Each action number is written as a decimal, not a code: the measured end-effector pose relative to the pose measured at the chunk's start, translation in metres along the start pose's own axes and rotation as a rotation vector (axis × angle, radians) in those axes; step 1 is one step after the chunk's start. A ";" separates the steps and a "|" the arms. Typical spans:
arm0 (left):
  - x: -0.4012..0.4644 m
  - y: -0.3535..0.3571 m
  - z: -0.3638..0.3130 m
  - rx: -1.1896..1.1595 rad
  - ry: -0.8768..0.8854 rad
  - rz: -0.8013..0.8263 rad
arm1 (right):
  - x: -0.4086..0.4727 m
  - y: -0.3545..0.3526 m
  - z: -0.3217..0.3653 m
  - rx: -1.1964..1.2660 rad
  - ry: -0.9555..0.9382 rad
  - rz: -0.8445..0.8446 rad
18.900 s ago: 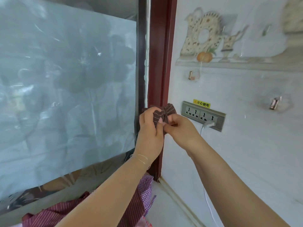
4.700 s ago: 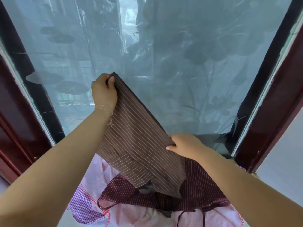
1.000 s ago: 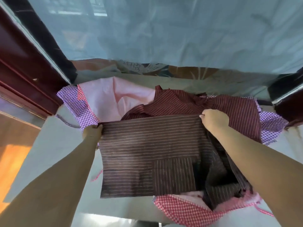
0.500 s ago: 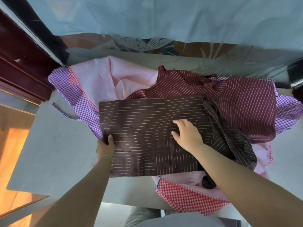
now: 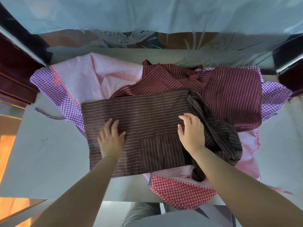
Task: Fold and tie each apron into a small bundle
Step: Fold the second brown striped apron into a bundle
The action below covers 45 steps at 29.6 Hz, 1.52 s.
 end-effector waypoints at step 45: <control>0.012 0.064 -0.215 0.585 0.368 0.854 | 0.137 -0.151 -0.158 1.610 0.812 0.473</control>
Point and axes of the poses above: each hand's wrist, its own x-axis towards the middle knuckle, its own y-axis out of the palm, z = x × y, the point moved 1 cm from there along x, towards the middle knuckle
